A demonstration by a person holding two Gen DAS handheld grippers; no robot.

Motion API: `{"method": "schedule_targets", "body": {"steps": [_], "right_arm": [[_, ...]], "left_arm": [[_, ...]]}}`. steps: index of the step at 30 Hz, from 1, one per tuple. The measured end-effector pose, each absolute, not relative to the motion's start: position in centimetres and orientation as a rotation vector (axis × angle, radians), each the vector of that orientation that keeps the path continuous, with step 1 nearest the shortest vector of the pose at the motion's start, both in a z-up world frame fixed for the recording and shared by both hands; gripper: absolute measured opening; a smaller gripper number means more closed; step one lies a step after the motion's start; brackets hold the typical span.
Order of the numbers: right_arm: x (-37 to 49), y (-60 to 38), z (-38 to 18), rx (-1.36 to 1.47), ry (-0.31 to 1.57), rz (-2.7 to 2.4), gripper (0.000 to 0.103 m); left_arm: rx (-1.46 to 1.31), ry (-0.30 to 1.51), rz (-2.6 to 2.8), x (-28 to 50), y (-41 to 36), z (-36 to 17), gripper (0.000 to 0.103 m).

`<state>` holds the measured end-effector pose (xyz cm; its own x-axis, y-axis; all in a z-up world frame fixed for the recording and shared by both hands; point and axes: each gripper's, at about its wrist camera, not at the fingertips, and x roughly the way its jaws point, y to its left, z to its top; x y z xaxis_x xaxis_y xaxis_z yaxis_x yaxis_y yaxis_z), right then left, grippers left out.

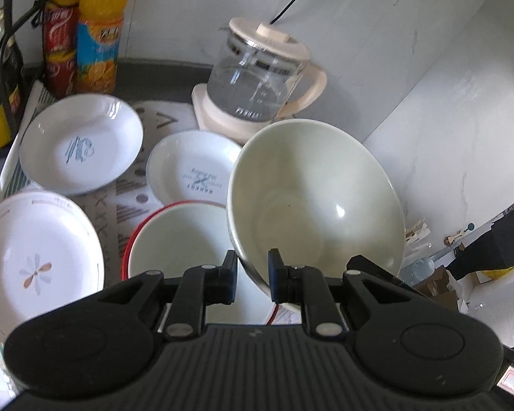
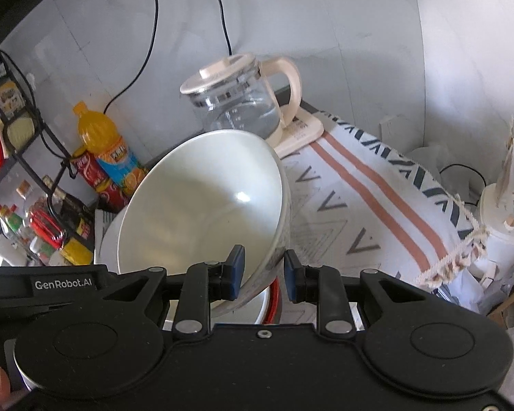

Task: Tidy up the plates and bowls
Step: 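Carry the small white bowl and lower it into the stacked bowls, then open both grippers and withdraw from the bowl stack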

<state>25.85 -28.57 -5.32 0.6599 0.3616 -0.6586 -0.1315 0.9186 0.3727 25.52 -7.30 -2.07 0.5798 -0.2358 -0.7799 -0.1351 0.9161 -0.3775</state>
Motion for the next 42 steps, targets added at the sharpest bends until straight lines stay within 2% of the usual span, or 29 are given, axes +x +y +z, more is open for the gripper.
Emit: {"method": "schedule_targets", "body": {"steps": [23, 42], "right_arm": [[26.6, -24.6, -8.8, 0.235, 0.908, 0.370, 0.024], [26.9, -23.9, -10.1, 0.226, 0.878, 0.306, 0.016]], "left_arm": [[-0.453, 1.065, 0.065, 23.7, -4.4, -6.4, 0.019], [-0.477, 1.125, 0.052, 23.6, -3.4, -6.5, 0.023]]}}
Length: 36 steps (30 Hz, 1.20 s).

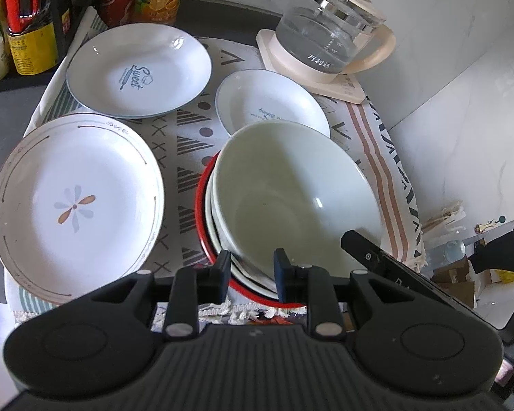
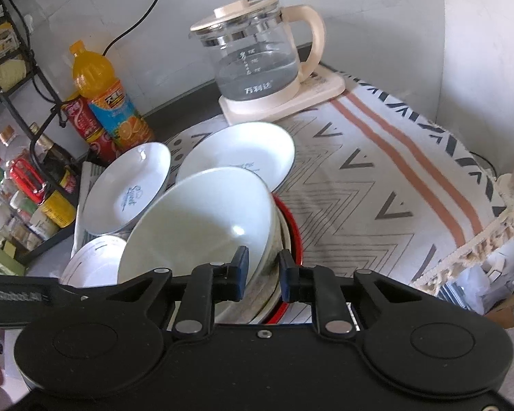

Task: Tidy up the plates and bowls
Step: 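Open both grippers and withdraw from the bowl stack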

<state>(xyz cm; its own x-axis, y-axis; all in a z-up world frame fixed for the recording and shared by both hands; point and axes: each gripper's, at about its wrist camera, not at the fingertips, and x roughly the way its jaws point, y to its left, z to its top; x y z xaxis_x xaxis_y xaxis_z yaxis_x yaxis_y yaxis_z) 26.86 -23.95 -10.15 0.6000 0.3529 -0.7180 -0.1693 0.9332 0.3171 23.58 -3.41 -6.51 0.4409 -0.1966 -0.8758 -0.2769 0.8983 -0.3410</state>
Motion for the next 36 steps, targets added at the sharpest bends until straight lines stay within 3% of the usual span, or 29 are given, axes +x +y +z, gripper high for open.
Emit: {"method": "schedule_targets", "body": {"steps": [6, 8, 10, 13, 20, 22, 27, 36], "right_arm": [[26.9, -24.1, -9.8, 0.259, 0.882, 0.283, 0.020], [26.6, -24.1, -9.2, 0.275, 0.866, 0.282, 0.031], [26.1, -23.9, -8.5, 0.269, 0.837, 0.288, 0.048], [25.5, -23.4, -7.8, 0.252, 0.816, 0.273, 0.061], [23.5, -22.2, -7.0, 0.262, 0.783, 0.253, 0.072], [22.9, -21.7, -6.9, 0.262, 0.780, 0.250, 0.083], [21.0, -19.9, -6.6, 0.271, 0.746, 0.236, 0.103], [18.7, -15.9, -6.5, 0.207, 0.731, 0.230, 0.103]], "left_arm": [[-0.450, 1.081, 0.043, 23.7, -2.6, -5.3, 0.025], [-0.450, 1.071, 0.047, 23.6, -2.2, -5.0, 0.029], [-0.448, 1.058, 0.057, 23.4, -1.6, -4.7, 0.036], [-0.451, 1.056, 0.072, 23.1, -0.5, -4.4, 0.050], [-0.455, 1.030, 0.108, 21.4, 2.0, -4.0, 0.072], [-0.463, 1.025, 0.116, 20.8, 2.9, -4.0, 0.078], [-0.464, 1.008, 0.134, 19.0, 5.2, -3.7, 0.082], [-0.458, 0.970, 0.168, 15.5, 9.4, -3.1, 0.085]]}}
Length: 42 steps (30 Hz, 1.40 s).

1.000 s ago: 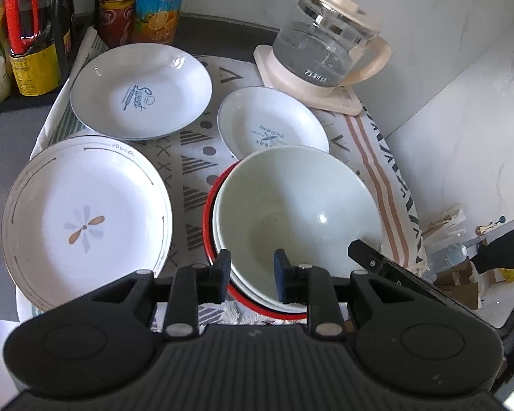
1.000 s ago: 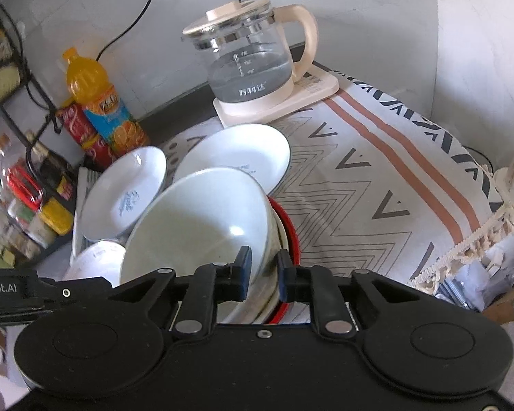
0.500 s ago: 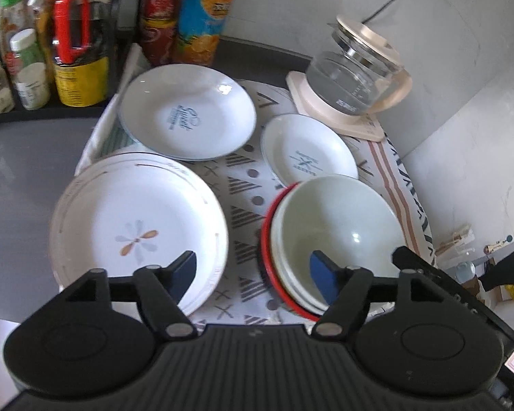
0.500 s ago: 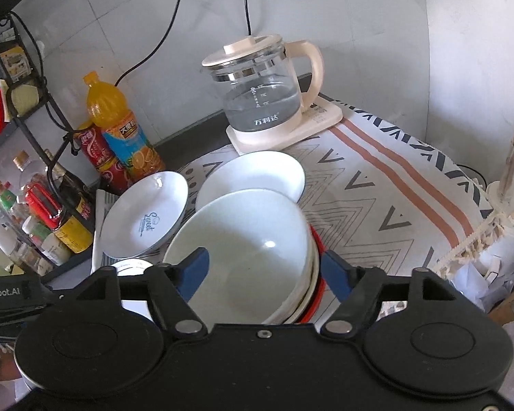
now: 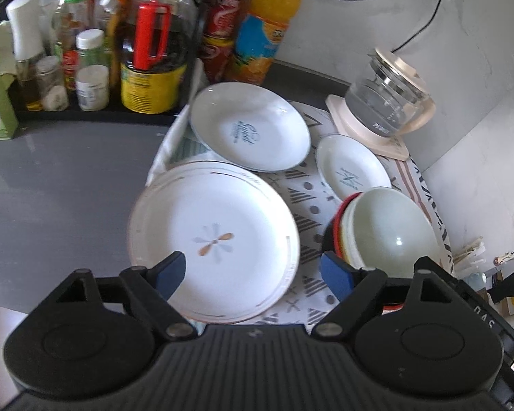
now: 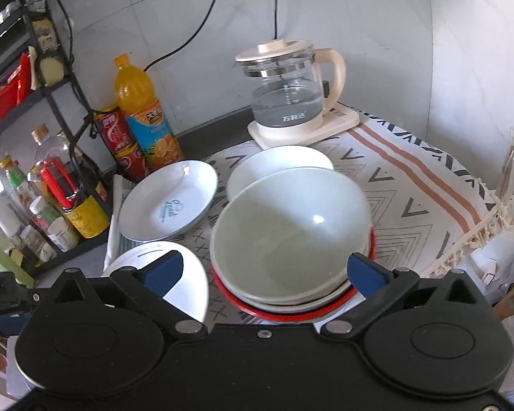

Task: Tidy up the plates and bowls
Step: 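Open both grippers and withdraw from the bowl stack, then move both grippers toward the white 'Sweet' plate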

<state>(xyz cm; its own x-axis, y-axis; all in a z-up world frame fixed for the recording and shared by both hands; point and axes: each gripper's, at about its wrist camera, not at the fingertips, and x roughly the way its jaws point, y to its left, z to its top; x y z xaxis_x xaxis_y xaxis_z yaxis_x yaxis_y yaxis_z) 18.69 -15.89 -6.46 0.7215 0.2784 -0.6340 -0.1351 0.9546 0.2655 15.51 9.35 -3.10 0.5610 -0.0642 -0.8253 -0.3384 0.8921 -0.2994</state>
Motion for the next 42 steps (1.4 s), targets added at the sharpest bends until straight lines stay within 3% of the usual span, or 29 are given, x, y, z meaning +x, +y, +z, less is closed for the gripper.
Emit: {"method": "schedule_targets", "body": {"steps": [23, 31, 42], "right_arm": [[20.6, -7.7, -6.2, 0.111, 0.823, 0.404, 0.102], [23.3, -5.4, -6.4, 0.095, 0.829, 0.420, 0.086], [27.7, -3.9, -6.5, 0.106, 0.855, 0.396, 0.078]], "left_arm": [[-0.518, 0.952, 0.262, 13.4, 16.2, -4.2, 0.090], [-0.586, 0.936, 0.286, 14.8, 18.7, -4.2, 0.090], [-0.629, 0.902, 0.260, 19.0, 19.8, -5.1, 0.087]]}}
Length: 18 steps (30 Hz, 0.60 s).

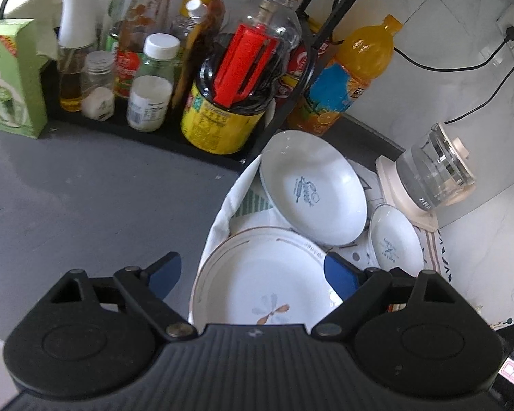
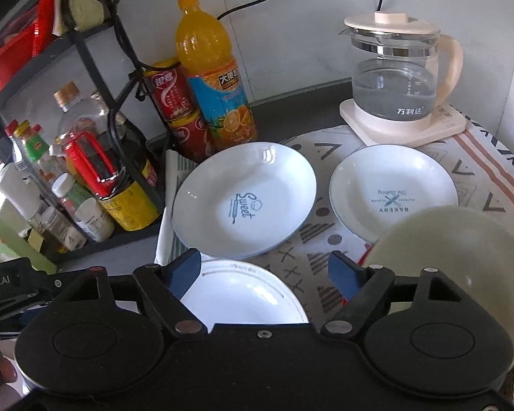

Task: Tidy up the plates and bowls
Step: 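Move both grippers toward the white 'Sweet' plate, then close both grippers on the rim of the white 'Sweet' plate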

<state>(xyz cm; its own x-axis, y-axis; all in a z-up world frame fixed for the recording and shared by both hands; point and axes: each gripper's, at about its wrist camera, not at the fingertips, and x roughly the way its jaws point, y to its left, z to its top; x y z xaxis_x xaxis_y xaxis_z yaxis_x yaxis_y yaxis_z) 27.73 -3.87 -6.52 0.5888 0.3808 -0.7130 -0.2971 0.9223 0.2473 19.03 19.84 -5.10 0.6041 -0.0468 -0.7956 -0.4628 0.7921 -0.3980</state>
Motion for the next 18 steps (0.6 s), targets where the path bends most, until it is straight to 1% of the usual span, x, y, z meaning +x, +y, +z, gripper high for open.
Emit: {"method": "schedule_targets", "body": {"steps": [5, 8, 9, 10, 12, 13, 17, 18], "right_arm": [[29.9, -3.1, -7.2, 0.108, 0.900, 0.385, 0.070], [31.3, -2.5, -8.3, 0.118, 0.952, 0.390, 0.057], [31.7, -2.3, -8.6, 0.123, 0.972, 0.389, 0.048], [32.3, -2.2, -9.1, 0.133, 0.998, 0.387, 0.044], [33.2, -1.9, -9.7, 0.143, 1.034, 0.382, 0.041], [33.6, -1.6, -10.0, 0.138, 1.046, 0.381, 0.040], [35.3, -1.0, -11.1, 0.145, 1.109, 0.364, 0.040], [35.7, -0.9, -11.4, 0.150, 1.124, 0.358, 0.040]], "left_arm": [[-0.633, 0.903, 0.243, 21.2, 19.7, -5.7, 0.085], [-0.646, 0.911, 0.230, 22.5, 19.6, -6.1, 0.078], [-0.653, 0.915, 0.226, 23.0, 19.6, -6.4, 0.074], [-0.657, 0.918, 0.222, 23.3, 19.6, -6.6, 0.071], [-0.666, 0.926, 0.219, 24.2, 19.5, -7.1, 0.067], [-0.671, 0.930, 0.218, 24.6, 19.5, -7.4, 0.063], [-0.714, 0.954, 0.218, 26.3, 19.9, -9.0, 0.056], [-0.733, 0.963, 0.217, 26.7, 20.0, -9.6, 0.051]]}}
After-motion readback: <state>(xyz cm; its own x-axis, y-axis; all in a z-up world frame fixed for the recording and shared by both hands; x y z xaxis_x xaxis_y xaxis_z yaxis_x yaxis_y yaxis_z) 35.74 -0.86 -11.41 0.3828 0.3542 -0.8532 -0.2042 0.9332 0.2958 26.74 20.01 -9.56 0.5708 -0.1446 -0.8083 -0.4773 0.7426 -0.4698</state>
